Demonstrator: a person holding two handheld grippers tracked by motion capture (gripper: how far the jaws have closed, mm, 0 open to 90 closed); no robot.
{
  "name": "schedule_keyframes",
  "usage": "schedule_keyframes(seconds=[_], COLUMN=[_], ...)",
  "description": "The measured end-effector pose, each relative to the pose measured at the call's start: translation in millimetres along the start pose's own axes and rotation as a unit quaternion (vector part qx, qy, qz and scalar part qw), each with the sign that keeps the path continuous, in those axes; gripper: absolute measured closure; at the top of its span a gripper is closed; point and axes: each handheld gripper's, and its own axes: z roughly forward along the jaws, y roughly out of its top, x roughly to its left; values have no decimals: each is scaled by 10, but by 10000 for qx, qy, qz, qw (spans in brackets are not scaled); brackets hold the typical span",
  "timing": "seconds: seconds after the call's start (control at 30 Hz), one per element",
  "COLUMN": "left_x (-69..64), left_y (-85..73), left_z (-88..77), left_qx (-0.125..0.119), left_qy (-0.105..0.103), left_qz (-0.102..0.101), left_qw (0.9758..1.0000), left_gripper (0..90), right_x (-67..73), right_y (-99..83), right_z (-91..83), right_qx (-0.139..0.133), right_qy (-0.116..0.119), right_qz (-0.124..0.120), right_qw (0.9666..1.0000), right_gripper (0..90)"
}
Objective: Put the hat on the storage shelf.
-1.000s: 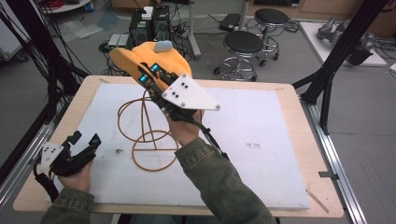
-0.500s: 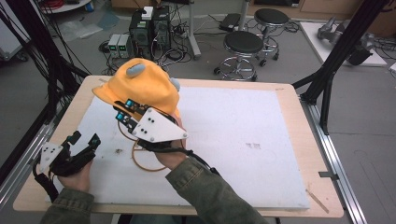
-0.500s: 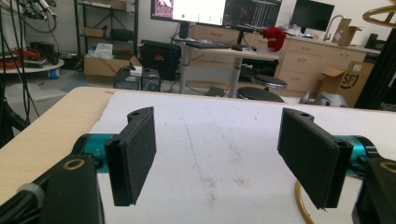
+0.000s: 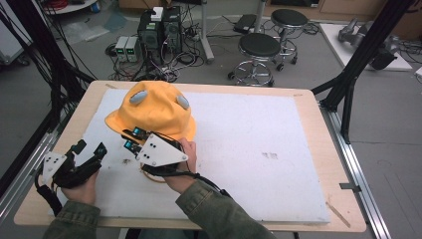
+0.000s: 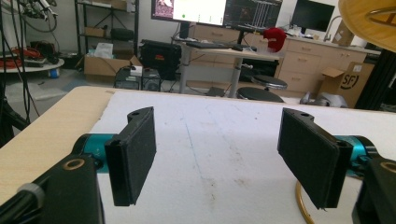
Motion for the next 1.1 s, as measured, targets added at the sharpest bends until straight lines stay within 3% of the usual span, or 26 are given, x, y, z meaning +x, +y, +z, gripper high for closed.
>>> schedule_keyframes(seconds=[0.37, 0.5, 0.57, 0.67, 0.8, 1.1], left_x=[2, 2, 3, 5, 5, 1], left_y=[0, 0, 0, 1, 0, 0], left_z=[-1, -1, -2, -3, -2, -1], left_qx=[6, 4, 3, 9, 3, 5], left_qy=[-4, -3, -1, -4, 0, 4], left_qz=[9, 7, 6, 6, 4, 5], left_qw=[10000, 10000, 10000, 10000, 10000, 10000], left_gripper=[283, 283, 283, 283, 283, 283], right_x=[139, 164, 167, 178, 151, -21], right_y=[-86, -95, -96, -85, -33, 133], right_z=[25, 31, 37, 32, -25, -259], right_qx=[172, 191, 159, 128, -27, -487], right_qy=[64, 62, 92, 59, -22, -514], right_qz=[-133, -222, -232, -261, -282, -189], right_qw=[9997, 9996, 9996, 9996, 9996, 9973], right_gripper=[844, 800, 717, 524, 393, 249])
